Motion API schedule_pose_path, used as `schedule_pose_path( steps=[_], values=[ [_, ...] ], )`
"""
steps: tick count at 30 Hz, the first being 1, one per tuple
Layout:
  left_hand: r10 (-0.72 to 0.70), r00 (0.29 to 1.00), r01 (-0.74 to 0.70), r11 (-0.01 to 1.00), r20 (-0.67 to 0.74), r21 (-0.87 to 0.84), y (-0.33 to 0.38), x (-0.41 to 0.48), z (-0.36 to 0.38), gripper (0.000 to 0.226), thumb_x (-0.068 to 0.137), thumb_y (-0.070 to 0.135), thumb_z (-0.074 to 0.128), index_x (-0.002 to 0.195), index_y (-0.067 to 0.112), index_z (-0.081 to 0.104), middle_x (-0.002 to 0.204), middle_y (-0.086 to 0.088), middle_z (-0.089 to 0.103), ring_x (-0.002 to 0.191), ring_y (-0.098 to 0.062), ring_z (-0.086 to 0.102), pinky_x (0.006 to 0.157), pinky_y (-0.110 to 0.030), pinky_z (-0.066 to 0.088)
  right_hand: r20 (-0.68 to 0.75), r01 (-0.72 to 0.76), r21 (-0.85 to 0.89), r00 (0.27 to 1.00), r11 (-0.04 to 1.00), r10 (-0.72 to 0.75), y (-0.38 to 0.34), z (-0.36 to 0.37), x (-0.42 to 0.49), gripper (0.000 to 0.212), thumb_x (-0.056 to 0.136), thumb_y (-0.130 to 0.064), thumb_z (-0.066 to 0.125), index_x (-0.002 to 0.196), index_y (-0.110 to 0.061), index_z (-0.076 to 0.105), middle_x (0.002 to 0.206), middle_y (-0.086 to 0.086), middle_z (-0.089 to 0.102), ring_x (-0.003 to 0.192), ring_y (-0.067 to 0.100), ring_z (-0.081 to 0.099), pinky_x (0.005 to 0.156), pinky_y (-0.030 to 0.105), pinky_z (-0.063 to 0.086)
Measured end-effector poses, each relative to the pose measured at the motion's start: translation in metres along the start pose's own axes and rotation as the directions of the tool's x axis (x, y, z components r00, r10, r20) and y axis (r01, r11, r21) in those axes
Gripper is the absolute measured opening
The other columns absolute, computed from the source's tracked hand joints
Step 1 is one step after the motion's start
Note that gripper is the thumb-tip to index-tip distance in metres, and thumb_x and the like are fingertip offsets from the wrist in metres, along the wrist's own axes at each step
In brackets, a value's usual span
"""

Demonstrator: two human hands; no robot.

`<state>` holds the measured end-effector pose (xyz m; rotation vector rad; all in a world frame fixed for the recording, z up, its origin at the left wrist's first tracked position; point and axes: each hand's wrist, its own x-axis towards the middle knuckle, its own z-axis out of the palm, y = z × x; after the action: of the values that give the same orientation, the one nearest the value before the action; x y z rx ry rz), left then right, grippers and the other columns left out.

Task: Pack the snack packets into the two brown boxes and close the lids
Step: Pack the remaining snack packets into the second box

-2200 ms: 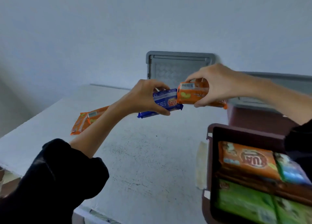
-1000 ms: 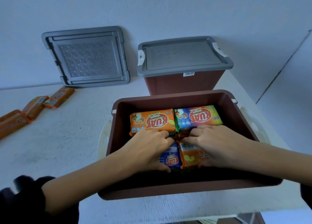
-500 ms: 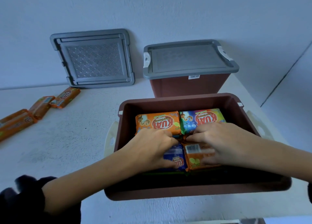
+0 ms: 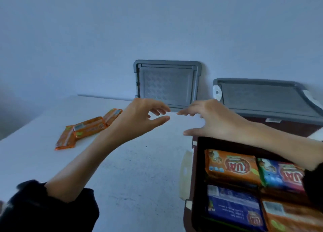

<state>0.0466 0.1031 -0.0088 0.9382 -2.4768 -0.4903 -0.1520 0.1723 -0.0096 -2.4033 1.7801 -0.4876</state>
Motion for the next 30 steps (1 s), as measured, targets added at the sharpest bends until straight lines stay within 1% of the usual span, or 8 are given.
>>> schedule_pose_path(
  steps=[3,6,9,15,18,20,25,30],
  values=[
    [-0.12,0.99,0.121,0.993,-0.07,0.008,-0.044,-0.006,-0.018,0.022,0.084,0.028,0.066,0.103,0.017,0.07,0.095,0.004,0.071,0.088,-0.004,0.065,0.081,-0.021,0.053,-0.006,0.049,0.025,0.999,0.999,-0.049,-0.015,0.02,0.055,0.06,0.076,-0.039,0.072,0.129,-0.019,0.054,0.119,0.002,0.063,0.104,0.013,0.058,0.087,0.024,0.045],
    [-0.241,0.962,0.246,0.969,-0.13,0.029,-0.093,-0.011,-0.031,0.017,0.083,0.024,0.066,0.098,0.02,0.071,0.094,0.004,0.071,0.09,-0.006,0.064,0.081,-0.023,0.052,-0.016,0.096,0.035,0.995,0.995,-0.095,-0.028,0.045,0.109,0.05,0.078,-0.033,0.073,0.123,-0.015,0.06,0.111,0.009,0.066,0.103,0.024,0.06,0.087,0.036,0.049],
    [-0.343,0.926,0.358,0.93,-0.159,0.079,-0.146,-0.012,-0.039,0.022,0.084,0.026,0.065,0.104,0.019,0.069,0.104,-0.001,0.069,0.098,-0.016,0.062,0.089,-0.035,0.049,-0.011,0.075,0.03,0.997,0.997,-0.075,-0.034,0.075,0.162,0.05,0.079,-0.029,0.071,0.125,-0.012,0.059,0.115,0.011,0.063,0.107,0.026,0.057,0.083,0.03,0.043],
    [-0.532,0.842,0.54,0.83,-0.096,0.138,-0.235,-0.015,-0.035,0.05,0.08,0.028,0.068,0.127,0.018,0.054,0.128,-0.008,0.052,0.122,-0.023,0.046,0.098,-0.035,0.04,0.082,0.028,0.048,0.996,0.998,-0.032,-0.03,0.138,0.242,0.053,0.079,-0.026,0.069,0.129,-0.014,0.054,0.125,0.012,0.058,0.117,0.026,0.054,0.097,0.032,0.04],
    [-0.58,0.813,0.58,0.796,-0.059,0.175,-0.272,-0.021,-0.025,0.068,0.075,0.034,0.074,0.135,0.02,0.046,0.136,-0.008,0.045,0.128,-0.026,0.038,0.106,-0.039,0.033,0.131,0.017,0.081,0.991,0.997,-0.027,-0.02,0.168,0.271,0.056,0.077,-0.033,0.071,0.127,-0.015,0.056,0.129,0.011,0.057,0.121,0.024,0.052,0.098,0.03,0.04],
    [-0.582,0.812,0.578,0.789,-0.046,0.209,-0.288,-0.026,-0.017,0.073,0.072,0.039,0.076,0.136,0.021,0.045,0.136,-0.007,0.046,0.126,-0.025,0.041,0.107,-0.039,0.031,0.197,0.029,0.09,0.979,0.995,-0.046,-0.012,0.184,0.286,0.062,0.078,-0.039,0.07,0.132,-0.014,0.05,0.136,0.012,0.05,0.128,0.024,0.044,0.104,0.028,0.031],
    [-0.549,0.834,0.546,0.809,-0.053,0.217,-0.311,-0.04,-0.005,0.077,0.072,0.044,0.074,0.139,0.03,0.039,0.134,-0.002,0.047,0.121,-0.023,0.045,0.103,-0.039,0.035,0.439,0.064,-0.111,0.898,0.992,-0.009,0.012,0.209,0.296,0.07,0.091,-0.056,0.039,0.148,-0.022,0.018,0.157,0.007,0.013,0.145,0.025,0.007,0.119,0.037,0.005],
    [-0.55,0.831,0.547,0.785,-0.077,0.292,-0.309,-0.041,-0.003,0.076,0.074,0.049,0.07,0.14,0.031,0.037,0.13,0.001,0.045,0.114,-0.021,0.048,0.095,-0.035,0.039,0.435,0.192,-0.284,0.899,0.939,-0.053,0.022,0.206,0.283,0.076,0.084,-0.071,0.03,0.147,-0.032,0.015,0.149,0.004,0.024,0.137,0.027,0.019,0.114,0.048,0.016]
  ],
)
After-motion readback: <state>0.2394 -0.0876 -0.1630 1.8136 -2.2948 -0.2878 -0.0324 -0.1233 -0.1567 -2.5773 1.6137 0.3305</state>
